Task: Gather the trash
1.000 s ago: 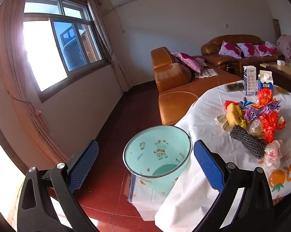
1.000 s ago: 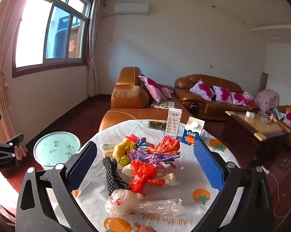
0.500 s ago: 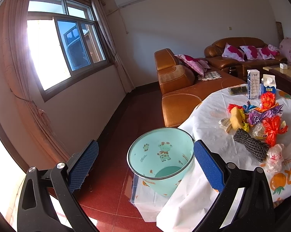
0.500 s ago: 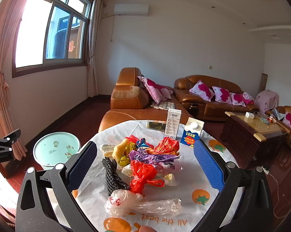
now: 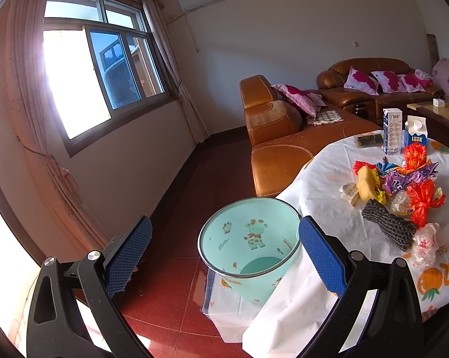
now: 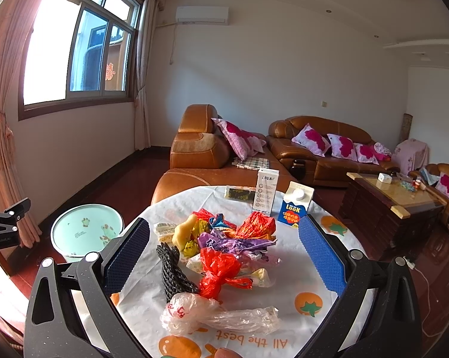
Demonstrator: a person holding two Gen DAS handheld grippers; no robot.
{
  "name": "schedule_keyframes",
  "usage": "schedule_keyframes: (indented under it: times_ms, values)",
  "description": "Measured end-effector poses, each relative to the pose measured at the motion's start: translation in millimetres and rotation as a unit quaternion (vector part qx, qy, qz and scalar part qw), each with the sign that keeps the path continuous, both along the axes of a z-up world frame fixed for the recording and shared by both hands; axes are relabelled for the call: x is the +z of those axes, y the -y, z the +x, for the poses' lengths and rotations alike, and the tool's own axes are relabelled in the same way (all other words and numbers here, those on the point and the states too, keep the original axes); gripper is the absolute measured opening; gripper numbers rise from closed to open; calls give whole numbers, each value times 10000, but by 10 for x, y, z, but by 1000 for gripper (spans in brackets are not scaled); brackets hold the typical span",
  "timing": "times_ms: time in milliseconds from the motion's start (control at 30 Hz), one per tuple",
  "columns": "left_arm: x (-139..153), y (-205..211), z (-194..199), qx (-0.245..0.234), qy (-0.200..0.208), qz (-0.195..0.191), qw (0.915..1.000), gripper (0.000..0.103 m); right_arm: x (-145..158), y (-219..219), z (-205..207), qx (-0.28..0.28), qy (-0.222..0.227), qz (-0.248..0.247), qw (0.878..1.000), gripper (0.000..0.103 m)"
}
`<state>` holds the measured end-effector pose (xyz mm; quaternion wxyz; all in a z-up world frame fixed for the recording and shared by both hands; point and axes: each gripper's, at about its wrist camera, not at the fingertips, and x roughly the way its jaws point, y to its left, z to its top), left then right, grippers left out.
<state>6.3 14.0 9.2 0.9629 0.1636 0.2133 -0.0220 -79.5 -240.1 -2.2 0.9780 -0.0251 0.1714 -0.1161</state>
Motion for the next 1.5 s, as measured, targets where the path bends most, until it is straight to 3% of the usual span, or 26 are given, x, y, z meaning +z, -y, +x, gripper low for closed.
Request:
schedule_keyframes:
  times_ms: [1500]
  values:
    - [12,-72,20,105,20,-18,9999,97,23,9,0,-20,-13,-8,10000,98]
